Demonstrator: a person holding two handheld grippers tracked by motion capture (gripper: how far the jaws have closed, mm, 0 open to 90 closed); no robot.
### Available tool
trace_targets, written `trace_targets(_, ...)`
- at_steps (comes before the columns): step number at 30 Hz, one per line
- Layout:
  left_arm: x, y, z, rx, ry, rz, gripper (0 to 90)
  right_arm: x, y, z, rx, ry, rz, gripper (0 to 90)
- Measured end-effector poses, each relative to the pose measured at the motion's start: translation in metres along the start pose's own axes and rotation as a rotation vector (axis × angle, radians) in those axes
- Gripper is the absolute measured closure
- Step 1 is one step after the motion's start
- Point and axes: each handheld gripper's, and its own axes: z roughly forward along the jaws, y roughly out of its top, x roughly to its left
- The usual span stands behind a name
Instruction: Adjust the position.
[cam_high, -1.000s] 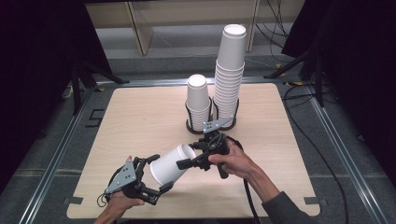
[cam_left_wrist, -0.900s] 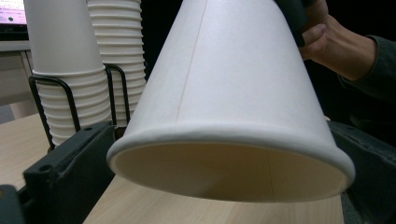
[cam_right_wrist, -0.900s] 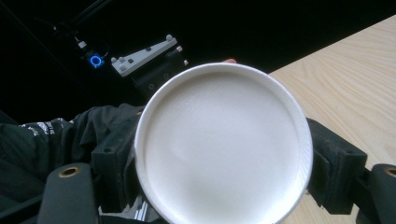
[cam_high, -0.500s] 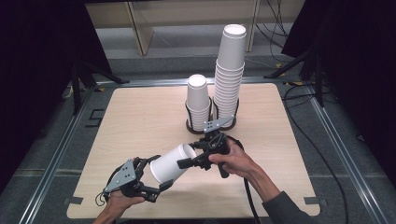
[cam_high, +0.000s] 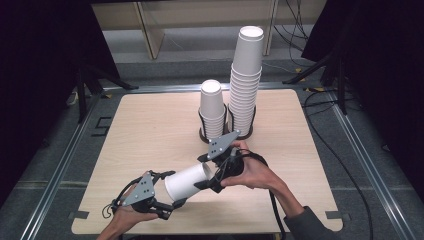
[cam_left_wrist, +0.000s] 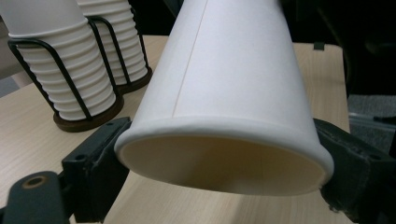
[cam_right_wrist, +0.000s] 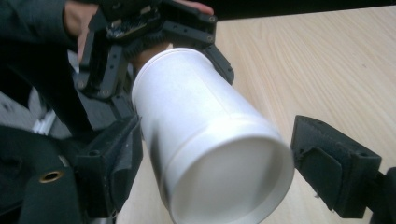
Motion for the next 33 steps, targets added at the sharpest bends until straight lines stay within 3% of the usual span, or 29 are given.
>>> trace_targets(3, -0.001, 0.000, 0.001, 0.027, -0.006, 0.007, 12.0, 0.007, 0.005, 0.002, 0.067, -0.007, -0.056, 19.2)
trace_targets(5, -0.002, 0.000, 0.002, 0.020, -0.011, 0.006, 12.4, 0.011, 0.007, 0.004, 0.100, -0.038, -0.099, 19.2)
trace_targets(7, -0.003, 0.001, 0.002, 0.040, -0.016, 0.022, 12.7, 0.014, 0.008, 0.007, 0.132, -0.046, -0.088, 18.5)
trace_targets(8, -0.003, 0.001, 0.002, 0.039, -0.018, 0.030, 12.8, 0.013, 0.008, 0.010, 0.152, -0.051, -0.122, 18.4)
trace_targets(14, -0.003, 0.001, 0.002, 0.060, -0.023, 0.040, 13.0, 0.023, 0.007, 0.022, 0.246, -0.075, -0.171, 17.9)
trace_targets(15, -0.003, 0.002, 0.002, 0.065, -0.026, 0.048, 13.0, 0.022, 0.009, 0.024, 0.267, -0.058, -0.206, 18.0)
trace_targets(17, -0.005, 0.003, 0.002, 0.075, -0.032, 0.046, 13.0, 0.023, 0.010, 0.027, 0.298, -0.087, -0.244, 17.9)
trace_targets(26, -0.004, 0.006, -0.001, 0.077, -0.047, 0.056, 13.1, 0.026, 0.009, 0.042, 0.384, -0.085, -0.324, 17.0)
trace_targets(30, -0.005, 0.006, -0.001, 0.083, -0.054, 0.059, 13.0, 0.028, 0.007, 0.047, 0.401, -0.081, -0.310, 18.4)
trace_targets(32, -0.005, 0.006, 0.000, 0.080, -0.055, 0.058, 13.0, 0.026, 0.007, 0.048, 0.402, -0.072, -0.348, 19.0)
trace_targets(33, -0.005, 0.006, -0.001, 0.081, -0.057, 0.059, 12.9, 0.028, 0.007, 0.047, 0.407, -0.075, -0.337, 19.3)
